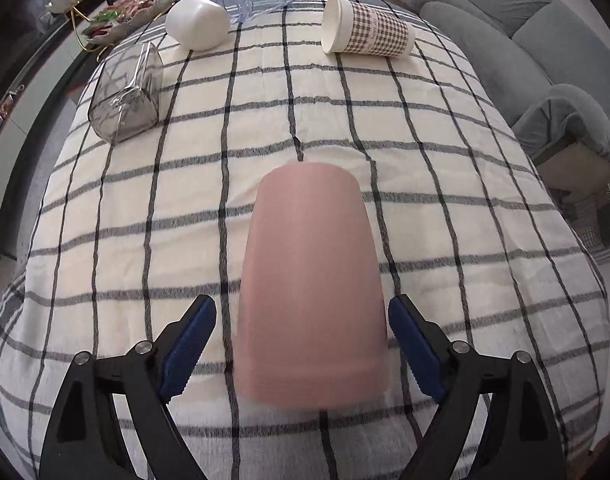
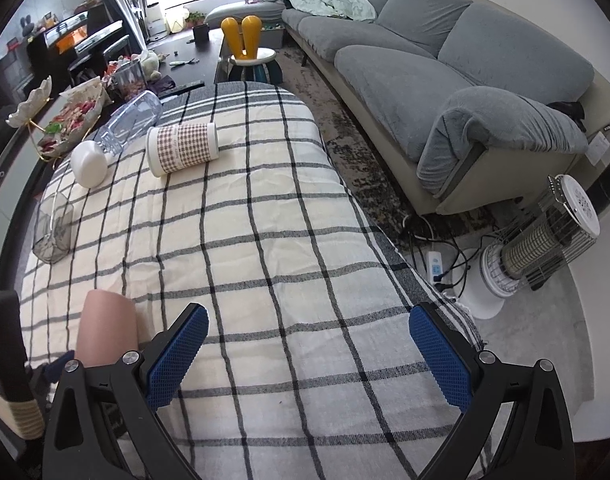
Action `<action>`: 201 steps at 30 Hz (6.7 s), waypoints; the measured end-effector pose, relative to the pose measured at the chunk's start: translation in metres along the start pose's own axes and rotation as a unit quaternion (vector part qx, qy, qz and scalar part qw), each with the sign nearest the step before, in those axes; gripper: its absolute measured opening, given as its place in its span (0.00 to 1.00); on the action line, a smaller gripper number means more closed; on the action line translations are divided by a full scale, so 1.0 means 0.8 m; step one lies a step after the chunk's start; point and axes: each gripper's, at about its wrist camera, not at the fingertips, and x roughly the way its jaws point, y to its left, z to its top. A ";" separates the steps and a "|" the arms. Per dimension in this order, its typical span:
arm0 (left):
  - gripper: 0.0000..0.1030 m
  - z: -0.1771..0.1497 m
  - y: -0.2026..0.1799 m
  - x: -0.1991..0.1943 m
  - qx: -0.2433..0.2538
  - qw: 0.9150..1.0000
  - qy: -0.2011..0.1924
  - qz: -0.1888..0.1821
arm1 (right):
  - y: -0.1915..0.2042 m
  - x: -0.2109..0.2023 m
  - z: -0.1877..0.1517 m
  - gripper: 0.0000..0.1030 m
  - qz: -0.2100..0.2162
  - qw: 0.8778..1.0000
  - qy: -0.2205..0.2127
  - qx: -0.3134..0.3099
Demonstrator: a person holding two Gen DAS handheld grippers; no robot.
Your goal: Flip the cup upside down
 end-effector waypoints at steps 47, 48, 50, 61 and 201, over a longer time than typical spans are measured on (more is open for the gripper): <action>0.98 0.006 0.264 -0.047 -0.174 0.983 -0.064 -0.012 | 0.264 0.158 -0.006 0.70 0.042 0.930 0.352 -0.099; 0.98 0.005 0.264 -0.046 -0.174 0.983 -0.064 -0.011 | 0.263 0.160 -0.006 0.66 0.043 0.930 0.350 -0.098; 0.98 0.004 0.262 -0.047 -0.173 0.983 -0.065 -0.009 | 0.253 0.158 -0.005 0.66 0.054 0.933 0.342 -0.093; 0.98 0.000 0.250 -0.074 -0.182 0.974 -0.133 0.013 | 0.224 0.068 0.034 0.66 0.123 0.977 0.140 -0.107; 1.00 -0.081 0.108 -0.233 -0.074 0.940 -0.324 0.074 | 0.063 -0.183 -0.050 0.96 0.081 0.976 -0.201 -0.038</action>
